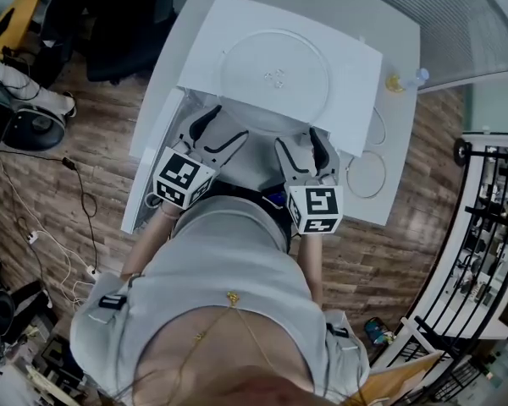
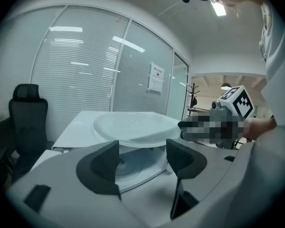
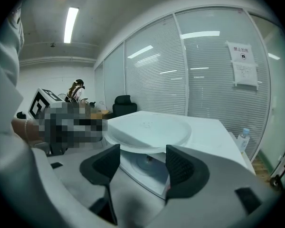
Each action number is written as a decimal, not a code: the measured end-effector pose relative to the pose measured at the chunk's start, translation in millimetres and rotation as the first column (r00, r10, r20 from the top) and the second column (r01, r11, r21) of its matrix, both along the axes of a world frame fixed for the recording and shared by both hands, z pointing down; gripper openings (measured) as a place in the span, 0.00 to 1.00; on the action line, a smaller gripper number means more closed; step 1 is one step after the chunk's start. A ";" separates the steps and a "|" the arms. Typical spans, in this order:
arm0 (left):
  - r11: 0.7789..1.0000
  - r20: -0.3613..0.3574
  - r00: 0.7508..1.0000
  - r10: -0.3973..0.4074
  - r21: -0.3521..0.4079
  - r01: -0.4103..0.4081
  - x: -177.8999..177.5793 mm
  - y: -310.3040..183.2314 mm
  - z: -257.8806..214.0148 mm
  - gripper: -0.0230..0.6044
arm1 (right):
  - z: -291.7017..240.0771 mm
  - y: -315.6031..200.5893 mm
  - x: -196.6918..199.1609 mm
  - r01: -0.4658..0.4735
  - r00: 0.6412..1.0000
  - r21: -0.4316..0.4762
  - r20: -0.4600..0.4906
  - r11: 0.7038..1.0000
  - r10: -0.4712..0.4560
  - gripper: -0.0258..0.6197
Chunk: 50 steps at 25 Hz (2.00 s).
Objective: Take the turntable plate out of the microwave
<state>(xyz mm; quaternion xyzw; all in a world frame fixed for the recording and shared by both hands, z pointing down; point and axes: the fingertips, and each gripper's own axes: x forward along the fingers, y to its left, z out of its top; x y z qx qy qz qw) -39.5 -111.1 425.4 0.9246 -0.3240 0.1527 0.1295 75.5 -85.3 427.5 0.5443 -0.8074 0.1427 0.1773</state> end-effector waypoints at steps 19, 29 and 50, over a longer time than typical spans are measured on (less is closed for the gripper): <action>1.000 0.018 1.000 -0.014 -0.001 0.014 8.5 -39.9 2.4 0.54 | 1.7 -37.9 4.9 -0.070 0.997 -0.038 -0.010 0.997 0.070 0.48; 1.000 0.007 1.000 -0.023 -0.007 0.023 10.9 -51.4 2.7 0.54 | 2.3 -51.2 4.5 -0.094 0.995 -0.053 0.009 0.994 0.094 0.48; 1.000 -0.062 0.998 -0.018 -0.011 0.018 11.8 -41.0 -8.5 0.54 | -7.7 -42.0 4.4 -0.067 0.997 0.000 0.044 0.998 0.067 0.48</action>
